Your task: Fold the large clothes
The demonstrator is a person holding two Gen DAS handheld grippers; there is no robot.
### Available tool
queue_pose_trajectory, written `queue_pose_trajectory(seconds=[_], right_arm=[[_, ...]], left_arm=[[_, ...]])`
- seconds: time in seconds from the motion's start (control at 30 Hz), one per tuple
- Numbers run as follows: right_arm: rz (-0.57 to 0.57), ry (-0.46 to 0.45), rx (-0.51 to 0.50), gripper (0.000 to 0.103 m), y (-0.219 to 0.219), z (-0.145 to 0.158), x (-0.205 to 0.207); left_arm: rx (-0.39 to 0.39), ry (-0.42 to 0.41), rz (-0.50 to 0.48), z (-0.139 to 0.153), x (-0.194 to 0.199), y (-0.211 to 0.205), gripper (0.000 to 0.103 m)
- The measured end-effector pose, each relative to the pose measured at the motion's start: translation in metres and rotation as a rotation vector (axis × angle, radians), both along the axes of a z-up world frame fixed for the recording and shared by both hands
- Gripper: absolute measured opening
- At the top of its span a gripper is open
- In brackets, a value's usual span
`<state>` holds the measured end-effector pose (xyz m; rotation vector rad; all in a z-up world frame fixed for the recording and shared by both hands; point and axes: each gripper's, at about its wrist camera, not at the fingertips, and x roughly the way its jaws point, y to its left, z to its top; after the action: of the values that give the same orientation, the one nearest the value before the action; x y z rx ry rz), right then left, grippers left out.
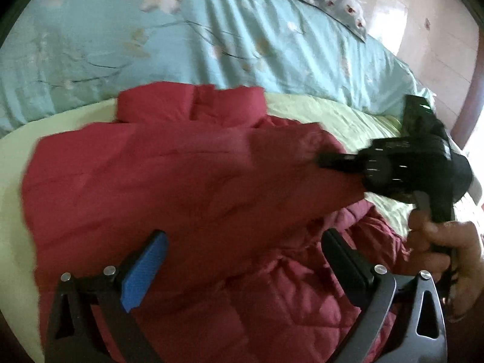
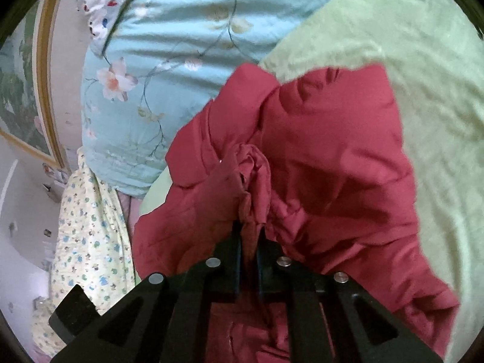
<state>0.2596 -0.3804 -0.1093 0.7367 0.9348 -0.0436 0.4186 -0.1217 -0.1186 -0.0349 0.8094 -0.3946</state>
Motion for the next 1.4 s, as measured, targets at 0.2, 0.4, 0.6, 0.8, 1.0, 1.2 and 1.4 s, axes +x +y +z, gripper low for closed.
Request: queue_pose_trajectory(seconds=[0.2, 0.4, 0.6, 0.8, 1.0, 1.2, 1.4], right_arm=[[-0.016, -0.063, -0.157, 0.006, -0.004, 0.033, -0.024], [-0.015, 0.013, -0.226, 0.006, -0.009, 0.012, -0.027], [-0.007, 0.04, -0.232, 0.016, -0.011, -0.004, -0.026], [-0.068, -0.051, -0.512, 0.025, 0.021, 0.05, -0.042], [0.136, -0.01, -0.577, 0.029, 0.068, 0.03, -0.013], [0.164, 0.117, -0.618, 0.029, 0.056, -0.03, 0.001], [0.169, 0.126, -0.636, 0.029, 0.056, -0.03, 0.003]], left_arm=[[-0.033, -0.009, 0.116, 0.024, -0.003, 0.051, 0.096], [-0.016, 0.047, 0.196, 0.023, 0.023, 0.084, 0.077], [0.025, 0.178, 0.248, -0.022, 0.047, 0.1, 0.077], [0.052, 0.164, 0.266, -0.03, 0.043, 0.096, 0.079], [0.06, 0.146, 0.285, -0.023, 0.035, 0.097, 0.078], [-0.079, -0.017, 0.218, 0.015, -0.003, 0.103, 0.074], [0.013, 0.067, 0.191, 0.0, 0.021, 0.084, 0.072]])
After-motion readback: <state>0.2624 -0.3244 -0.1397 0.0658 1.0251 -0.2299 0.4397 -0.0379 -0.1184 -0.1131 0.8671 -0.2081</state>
